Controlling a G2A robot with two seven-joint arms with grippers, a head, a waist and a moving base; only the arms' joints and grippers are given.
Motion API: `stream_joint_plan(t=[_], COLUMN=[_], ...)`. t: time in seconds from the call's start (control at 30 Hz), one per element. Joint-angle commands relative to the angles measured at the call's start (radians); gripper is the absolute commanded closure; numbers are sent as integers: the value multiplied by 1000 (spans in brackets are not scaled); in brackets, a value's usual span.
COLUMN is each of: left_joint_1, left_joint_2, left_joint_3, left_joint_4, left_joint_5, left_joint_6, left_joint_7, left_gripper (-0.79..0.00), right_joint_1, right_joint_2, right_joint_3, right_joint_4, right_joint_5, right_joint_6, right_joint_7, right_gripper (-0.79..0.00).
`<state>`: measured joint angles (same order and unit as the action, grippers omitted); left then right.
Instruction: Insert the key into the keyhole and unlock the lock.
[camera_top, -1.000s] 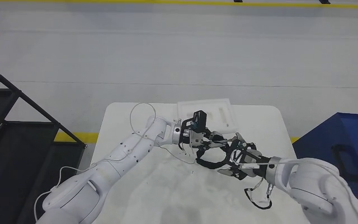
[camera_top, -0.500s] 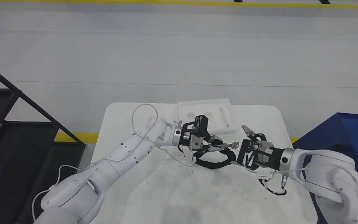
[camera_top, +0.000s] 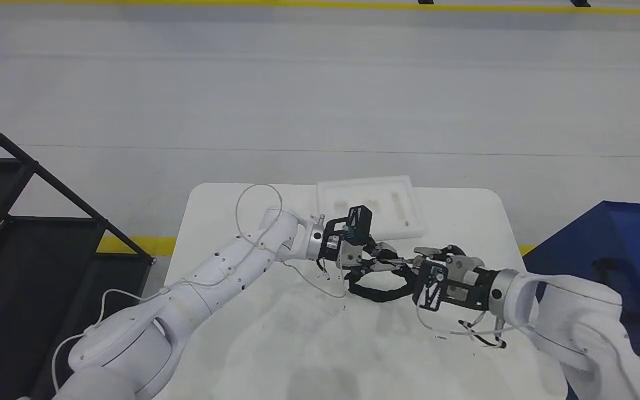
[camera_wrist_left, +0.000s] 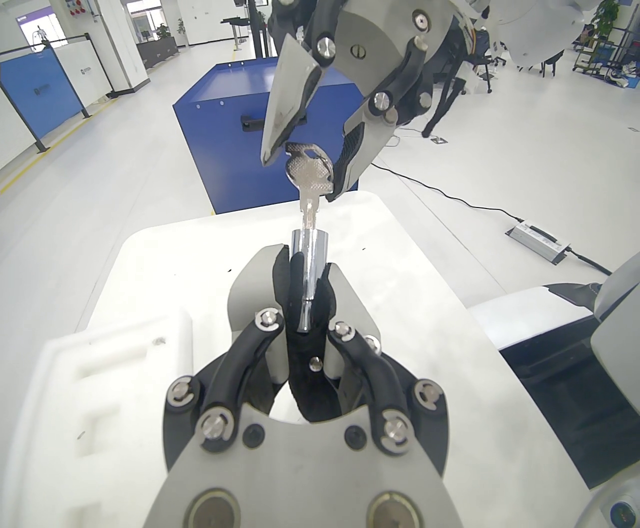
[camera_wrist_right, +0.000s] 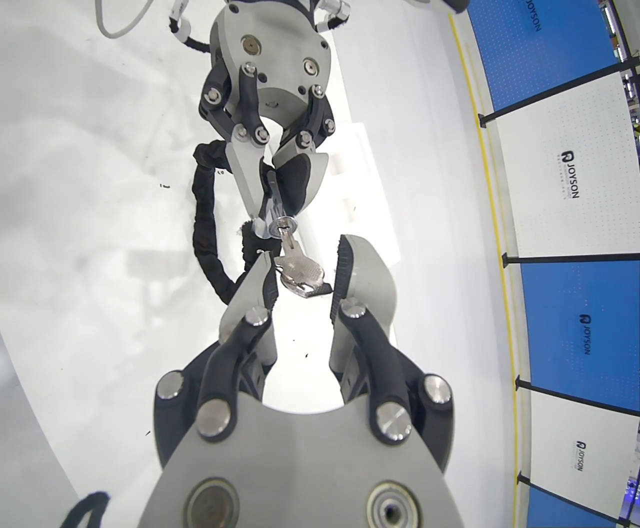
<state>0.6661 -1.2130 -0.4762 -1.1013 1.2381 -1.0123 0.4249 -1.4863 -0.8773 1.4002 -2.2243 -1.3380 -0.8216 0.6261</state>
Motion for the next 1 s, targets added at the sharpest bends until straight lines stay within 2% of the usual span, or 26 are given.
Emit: stream_joint_plan(t=[0.0,0.17,0.47,0.9,0.93,0.97], left_joint_1=[-2,-8,-11,-9,-8,-7], left_joint_2=[1,5,9,14,14,14], left_joint_3=[5,11,16,6,3,1], left_joint_4=[1,5,2,-2,2,6], left_joint_5=[-3,-8,1,39,44,47], left_joint_6=[0,0,0,0,0,0], left_joint_7=[2,9,22,39,34,29], left_gripper=[0,0,0,0,0,0], right_joint_1=[0,-3,-5,55,59,62], right_joint_2=[0,0,-2,-4,-4,-4], right_joint_3=[-4,-15,-3,-19,-20,-22], right_joint_4=[-2,-3,12,82,86,90], right_joint_5=[-10,-2,149,478,495,511], right_joint_6=[-1,-1,62,194,203,206], right_joint_7=[-1,-9,44,225,229,235], right_gripper=[-148,0,0,0,-249,-785])
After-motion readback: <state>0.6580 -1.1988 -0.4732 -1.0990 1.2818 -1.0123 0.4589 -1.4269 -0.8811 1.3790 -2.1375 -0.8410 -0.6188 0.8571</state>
